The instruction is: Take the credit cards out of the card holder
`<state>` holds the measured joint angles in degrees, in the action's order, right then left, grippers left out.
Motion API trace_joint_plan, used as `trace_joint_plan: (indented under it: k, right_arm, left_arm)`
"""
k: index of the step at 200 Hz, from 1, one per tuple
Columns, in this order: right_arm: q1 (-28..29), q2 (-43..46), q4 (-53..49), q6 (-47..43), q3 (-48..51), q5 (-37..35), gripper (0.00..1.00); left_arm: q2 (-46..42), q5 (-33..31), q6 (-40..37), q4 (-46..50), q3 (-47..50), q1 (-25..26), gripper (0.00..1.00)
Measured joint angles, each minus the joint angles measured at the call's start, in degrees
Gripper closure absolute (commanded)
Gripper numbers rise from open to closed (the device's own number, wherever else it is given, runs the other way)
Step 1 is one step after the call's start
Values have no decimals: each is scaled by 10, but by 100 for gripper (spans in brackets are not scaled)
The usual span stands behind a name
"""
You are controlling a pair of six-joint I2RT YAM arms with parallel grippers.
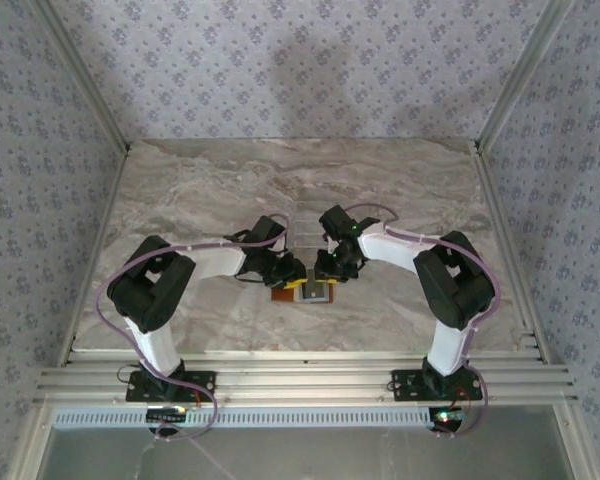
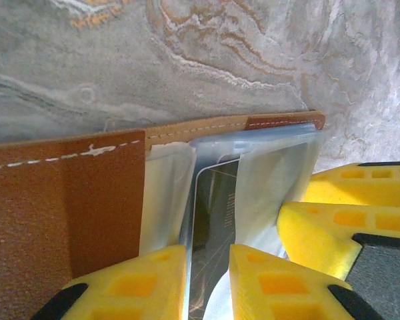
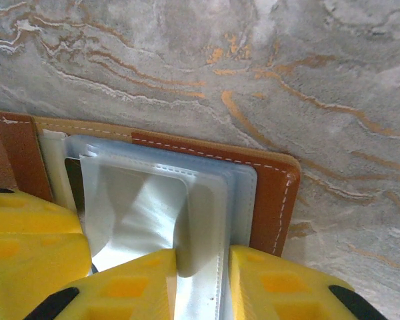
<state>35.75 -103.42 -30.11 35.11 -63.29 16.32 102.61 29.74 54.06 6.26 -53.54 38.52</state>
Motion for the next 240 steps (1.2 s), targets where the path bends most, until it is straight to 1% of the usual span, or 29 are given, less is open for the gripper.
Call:
trace_joint_plan:
  k: [29,47,97,149,192,217,240]
  right_arm:
    - [0,0,0,0,0,0,72]
    - [0,0,0,0,0,0,72]
    - [0,-1,0,0,-1,0,72]
    - [0,-3,-2,0,-3,1,74]
    - [0,-3,-4,0,-4,1,76]
    - [0,-3,-4,0,-4,1,72]
    - [0,-3,-4,0,-4,0,71]
  left_arm:
    - [0,-7,0,1,0,2,75]
    - [0,-10,0,2,0,2,78]
    - [1,-12,5,2,0,2,80]
    - [7,-12,17,-7,3,2,80]
    - [5,-6,33,-38,21,0,88]
    - [2,-5,37,-50,29,-2,91]
    - [0,-6,37,-52,30,-2,92]
